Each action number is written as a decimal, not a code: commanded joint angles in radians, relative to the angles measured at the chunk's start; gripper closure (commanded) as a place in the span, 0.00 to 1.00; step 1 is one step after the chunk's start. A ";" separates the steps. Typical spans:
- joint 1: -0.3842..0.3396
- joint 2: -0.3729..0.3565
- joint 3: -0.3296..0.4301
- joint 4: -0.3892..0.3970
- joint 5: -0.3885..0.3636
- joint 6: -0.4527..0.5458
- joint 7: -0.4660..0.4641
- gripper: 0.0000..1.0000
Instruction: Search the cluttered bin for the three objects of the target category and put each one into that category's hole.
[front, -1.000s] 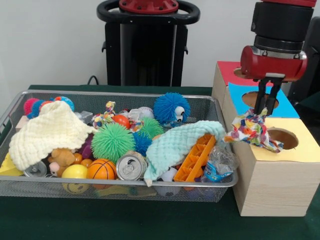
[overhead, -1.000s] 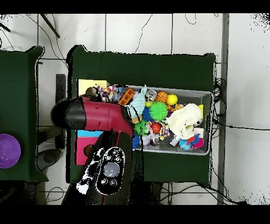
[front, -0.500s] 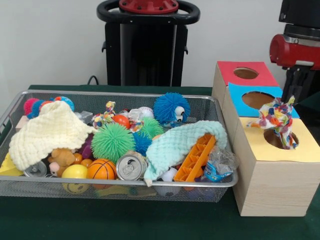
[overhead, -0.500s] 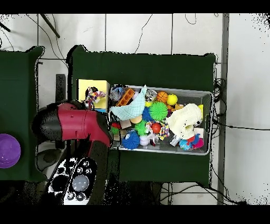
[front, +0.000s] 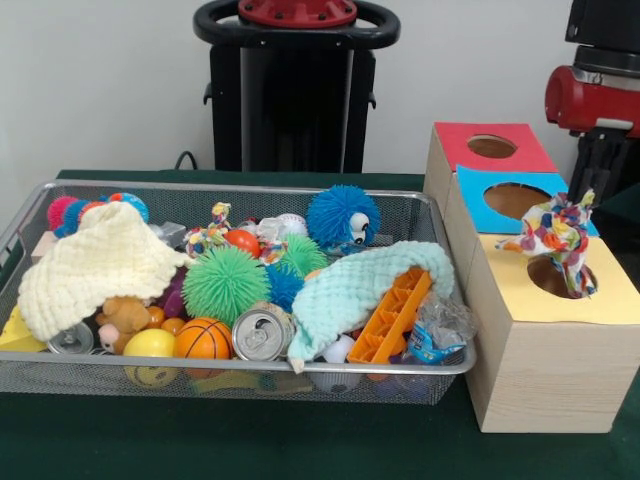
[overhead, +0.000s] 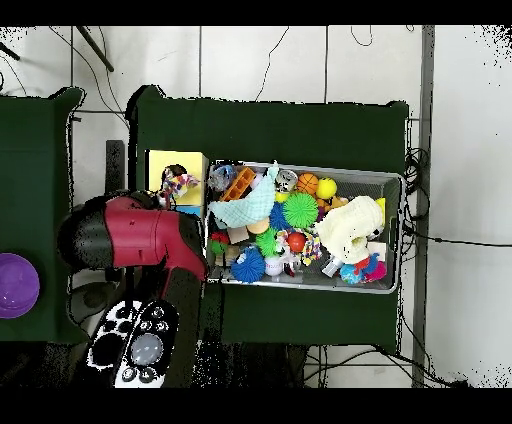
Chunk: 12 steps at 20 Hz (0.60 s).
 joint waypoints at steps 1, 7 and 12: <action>-0.039 0.035 0.021 0.006 0.021 0.021 0.227 1.00; -0.036 0.043 0.017 -0.002 0.023 0.011 0.229 1.00; -0.038 0.049 0.023 -0.014 0.026 0.003 0.226 1.00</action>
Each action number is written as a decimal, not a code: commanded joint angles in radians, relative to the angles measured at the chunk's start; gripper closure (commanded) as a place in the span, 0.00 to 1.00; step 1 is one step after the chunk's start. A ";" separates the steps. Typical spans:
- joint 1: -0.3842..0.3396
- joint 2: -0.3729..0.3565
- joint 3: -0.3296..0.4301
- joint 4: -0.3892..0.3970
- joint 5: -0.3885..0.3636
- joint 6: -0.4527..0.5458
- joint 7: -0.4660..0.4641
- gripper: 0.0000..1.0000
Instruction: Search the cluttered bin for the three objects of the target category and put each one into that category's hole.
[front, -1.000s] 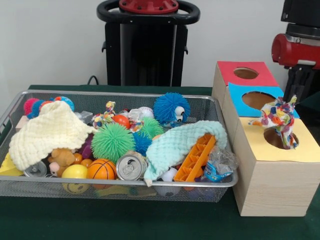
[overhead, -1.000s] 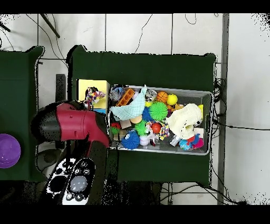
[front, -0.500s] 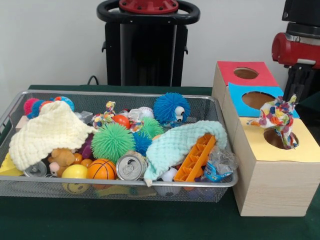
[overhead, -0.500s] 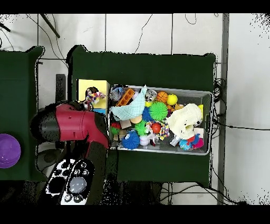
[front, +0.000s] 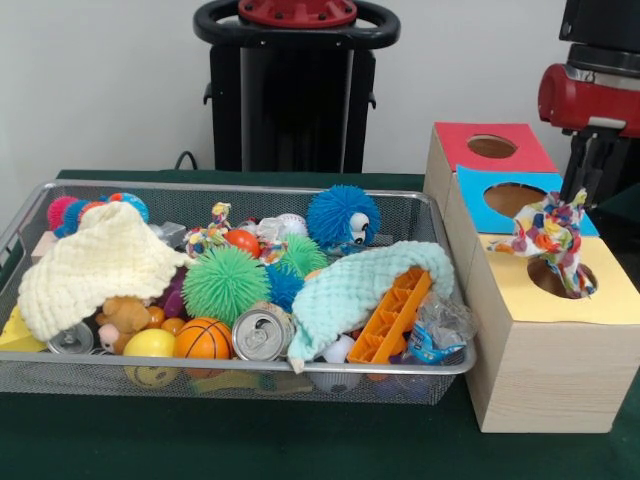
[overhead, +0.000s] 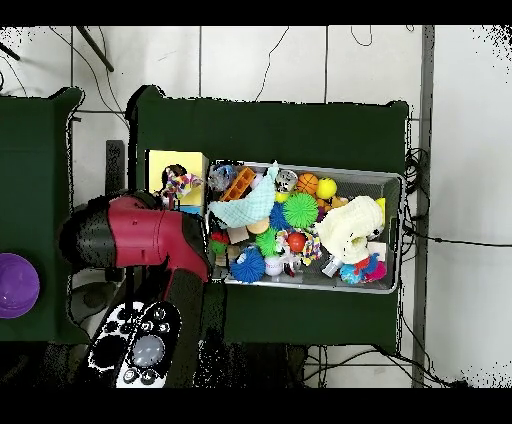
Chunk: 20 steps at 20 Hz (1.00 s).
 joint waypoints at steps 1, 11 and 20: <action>-0.038 0.049 0.037 -0.018 0.027 0.003 0.226 1.00; -0.031 0.078 0.038 -0.084 0.031 -0.010 0.230 1.00; -0.031 0.086 0.044 -0.089 0.033 -0.043 0.236 1.00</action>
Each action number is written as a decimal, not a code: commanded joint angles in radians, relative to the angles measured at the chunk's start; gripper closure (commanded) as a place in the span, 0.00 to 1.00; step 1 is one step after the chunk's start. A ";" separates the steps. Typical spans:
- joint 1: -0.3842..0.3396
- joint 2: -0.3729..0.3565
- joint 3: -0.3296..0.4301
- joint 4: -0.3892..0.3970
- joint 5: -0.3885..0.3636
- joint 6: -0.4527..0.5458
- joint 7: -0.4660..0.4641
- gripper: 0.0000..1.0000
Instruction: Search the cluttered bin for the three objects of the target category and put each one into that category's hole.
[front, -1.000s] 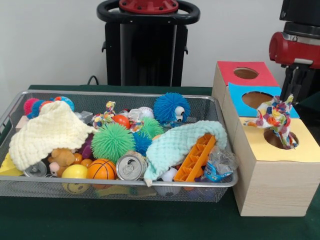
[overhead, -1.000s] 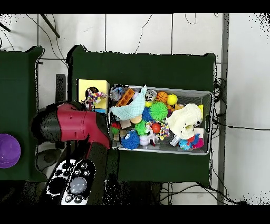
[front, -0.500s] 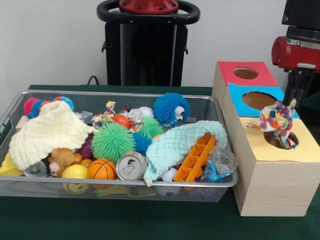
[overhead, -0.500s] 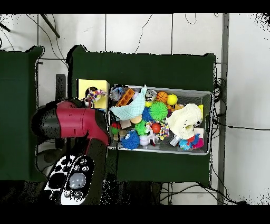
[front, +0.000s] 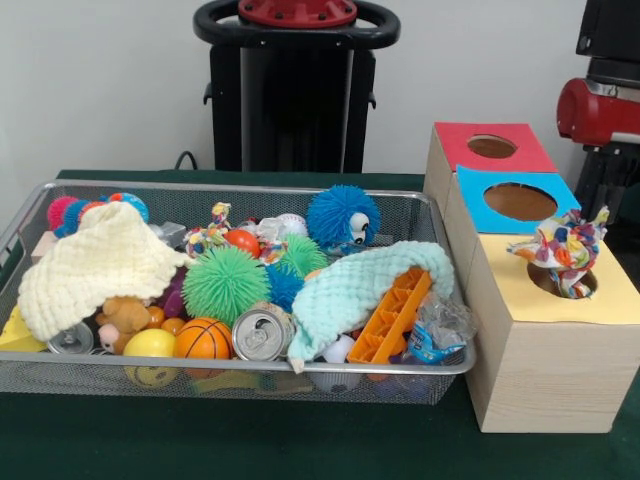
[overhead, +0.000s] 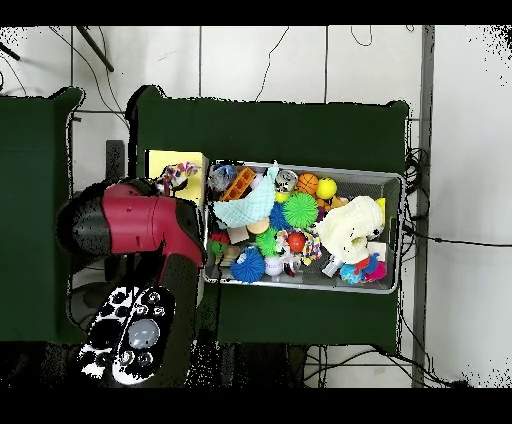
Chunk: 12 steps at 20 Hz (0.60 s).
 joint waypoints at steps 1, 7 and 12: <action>-0.030 0.040 0.045 -0.003 0.031 -0.050 0.238 1.00; -0.032 0.036 0.049 0.010 0.031 -0.073 0.238 1.00; -0.031 0.034 0.049 0.020 0.030 -0.088 0.238 1.00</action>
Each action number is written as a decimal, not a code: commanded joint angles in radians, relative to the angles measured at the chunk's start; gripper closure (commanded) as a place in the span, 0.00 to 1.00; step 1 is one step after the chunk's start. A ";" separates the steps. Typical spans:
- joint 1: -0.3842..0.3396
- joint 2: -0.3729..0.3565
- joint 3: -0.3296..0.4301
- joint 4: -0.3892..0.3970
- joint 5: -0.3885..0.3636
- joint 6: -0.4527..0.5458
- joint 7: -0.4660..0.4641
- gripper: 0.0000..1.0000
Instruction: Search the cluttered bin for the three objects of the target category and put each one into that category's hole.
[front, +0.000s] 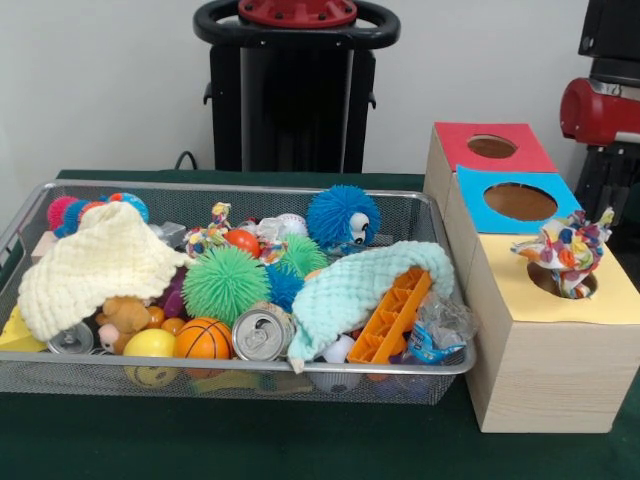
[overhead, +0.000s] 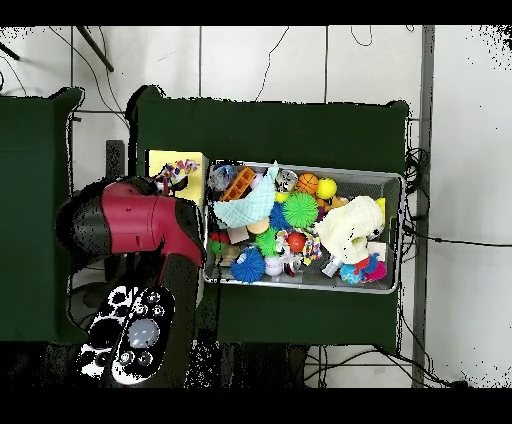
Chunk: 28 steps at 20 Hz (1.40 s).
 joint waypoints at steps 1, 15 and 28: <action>-0.029 0.034 0.048 0.021 0.028 -0.073 0.239 1.00; -0.086 0.043 0.093 0.010 0.012 -0.102 0.177 1.00; -0.115 0.032 0.115 0.032 0.004 -0.082 0.160 1.00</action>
